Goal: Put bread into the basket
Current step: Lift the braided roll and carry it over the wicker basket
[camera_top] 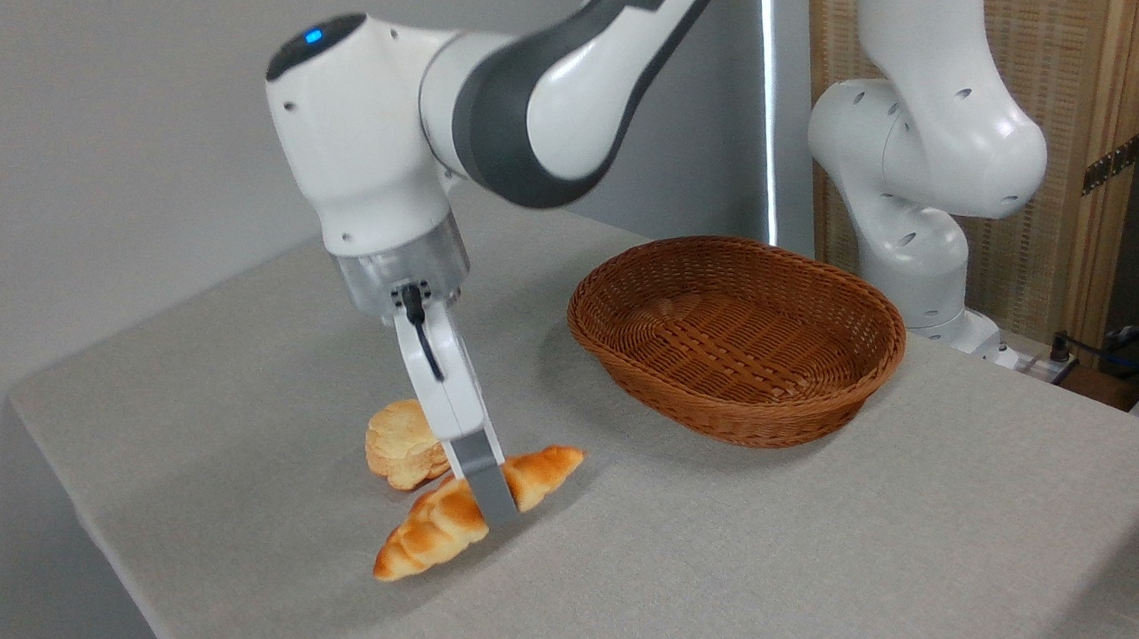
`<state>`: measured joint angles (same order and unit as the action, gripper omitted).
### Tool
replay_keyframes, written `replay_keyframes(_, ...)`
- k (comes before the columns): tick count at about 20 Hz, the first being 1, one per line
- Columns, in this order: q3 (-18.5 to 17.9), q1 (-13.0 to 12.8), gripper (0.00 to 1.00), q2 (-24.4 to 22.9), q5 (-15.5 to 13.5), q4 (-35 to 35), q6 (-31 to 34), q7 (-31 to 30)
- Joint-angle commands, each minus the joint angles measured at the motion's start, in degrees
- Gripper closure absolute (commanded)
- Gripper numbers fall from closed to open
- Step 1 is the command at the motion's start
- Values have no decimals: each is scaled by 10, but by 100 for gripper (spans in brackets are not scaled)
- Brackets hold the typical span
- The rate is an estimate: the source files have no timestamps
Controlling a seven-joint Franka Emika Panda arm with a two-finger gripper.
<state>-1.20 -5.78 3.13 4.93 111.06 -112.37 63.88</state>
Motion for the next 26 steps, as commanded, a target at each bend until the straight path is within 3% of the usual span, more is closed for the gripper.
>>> replay_keyframes(1, -2, -2, 61, -52, -1, -10, 64, -4)
replay_keyframes(4, -5, -2, 61, -111, -31, -6, 108, -16)
replay_keyframes(10, -5, -19, 61, -232, -58, 61, 183, -31)
replay_keyframes(16, -11, -27, 61, -329, -59, 178, 184, -44)
replay_keyframes(21, -11, -53, 60, -345, -58, 224, 183, -42)
replay_keyframes(24, -11, -56, 60, -349, -57, 238, 188, -43)
replay_keyframes(26, -11, -63, 60, -373, -56, 266, 188, -41)
